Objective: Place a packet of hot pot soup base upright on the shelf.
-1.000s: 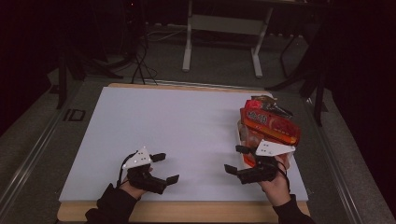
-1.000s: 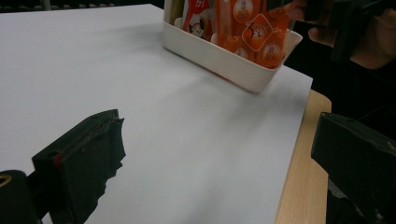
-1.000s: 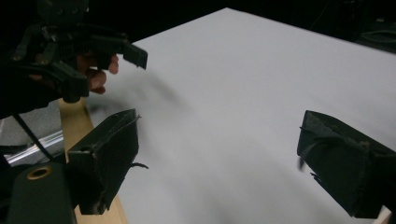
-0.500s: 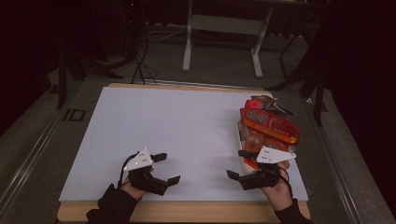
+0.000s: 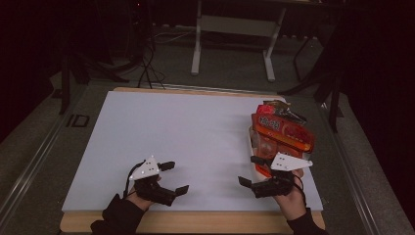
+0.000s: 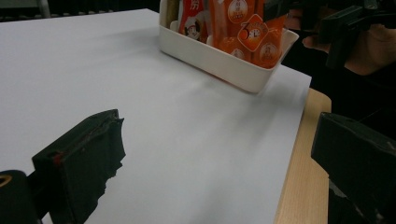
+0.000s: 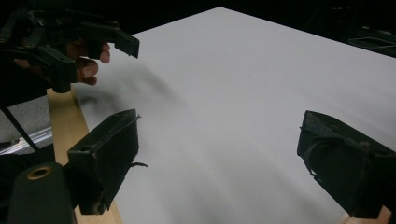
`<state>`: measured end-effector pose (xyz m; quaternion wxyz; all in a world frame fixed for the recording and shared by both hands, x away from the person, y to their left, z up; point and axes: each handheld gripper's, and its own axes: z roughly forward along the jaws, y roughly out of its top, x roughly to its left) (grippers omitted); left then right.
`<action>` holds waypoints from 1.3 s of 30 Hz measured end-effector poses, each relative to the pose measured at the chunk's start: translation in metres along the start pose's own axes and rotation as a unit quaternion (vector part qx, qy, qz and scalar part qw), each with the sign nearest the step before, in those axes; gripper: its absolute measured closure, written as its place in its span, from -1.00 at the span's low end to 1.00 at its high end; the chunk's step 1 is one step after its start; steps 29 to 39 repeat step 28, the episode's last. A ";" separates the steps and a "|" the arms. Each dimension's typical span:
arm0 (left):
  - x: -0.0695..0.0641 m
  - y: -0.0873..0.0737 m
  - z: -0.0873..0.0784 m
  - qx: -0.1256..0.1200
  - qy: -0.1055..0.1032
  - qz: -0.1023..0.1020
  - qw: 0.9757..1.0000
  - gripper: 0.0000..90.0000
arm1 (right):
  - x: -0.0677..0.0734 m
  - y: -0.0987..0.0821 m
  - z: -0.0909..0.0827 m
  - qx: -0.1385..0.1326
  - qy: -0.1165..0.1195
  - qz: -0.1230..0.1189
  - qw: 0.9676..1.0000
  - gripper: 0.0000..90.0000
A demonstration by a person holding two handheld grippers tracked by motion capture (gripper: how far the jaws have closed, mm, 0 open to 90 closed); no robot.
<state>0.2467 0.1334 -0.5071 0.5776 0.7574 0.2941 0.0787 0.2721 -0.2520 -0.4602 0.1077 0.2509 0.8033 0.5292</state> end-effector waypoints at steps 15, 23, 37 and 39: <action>0.000 -0.001 -0.002 -0.004 0.002 -0.002 1.000 -0.95 | -0.001 -0.001 0.001 -0.002 0.001 -0.003 1.000 -0.72; 0.000 -0.002 -0.003 -0.004 0.008 -0.002 1.000 -0.95 | -0.003 -0.001 0.000 -0.003 -0.001 -0.002 1.000 -0.70; -0.001 -0.003 -0.005 -0.004 0.011 0.003 1.000 -0.95 | -0.002 -0.001 0.001 -0.002 0.000 -0.003 1.000 -0.70; -0.001 -0.003 -0.005 -0.004 0.011 0.003 1.000 -0.95 | -0.002 -0.001 0.001 -0.002 0.000 -0.003 1.000 -0.70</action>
